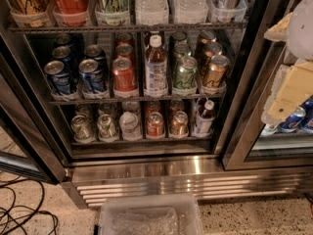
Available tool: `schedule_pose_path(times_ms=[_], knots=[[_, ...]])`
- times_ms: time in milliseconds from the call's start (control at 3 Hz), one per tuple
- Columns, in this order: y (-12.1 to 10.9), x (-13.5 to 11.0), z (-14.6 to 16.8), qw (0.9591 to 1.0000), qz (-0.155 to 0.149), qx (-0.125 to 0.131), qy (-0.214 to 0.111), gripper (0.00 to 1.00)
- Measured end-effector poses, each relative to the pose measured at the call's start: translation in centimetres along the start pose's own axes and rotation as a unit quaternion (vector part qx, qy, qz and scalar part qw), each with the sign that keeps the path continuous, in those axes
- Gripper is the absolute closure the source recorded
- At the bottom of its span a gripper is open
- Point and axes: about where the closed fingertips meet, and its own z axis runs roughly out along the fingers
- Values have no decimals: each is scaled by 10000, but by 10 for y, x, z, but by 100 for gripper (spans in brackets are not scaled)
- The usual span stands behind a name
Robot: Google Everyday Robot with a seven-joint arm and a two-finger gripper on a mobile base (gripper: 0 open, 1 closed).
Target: Pick blue plastic bottle from bottom shelf of fridge
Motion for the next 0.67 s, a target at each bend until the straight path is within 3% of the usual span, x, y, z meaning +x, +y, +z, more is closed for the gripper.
schedule_pose_path(times_ms=[667], knots=[[4,0,5,9999,26,66,-98,0]])
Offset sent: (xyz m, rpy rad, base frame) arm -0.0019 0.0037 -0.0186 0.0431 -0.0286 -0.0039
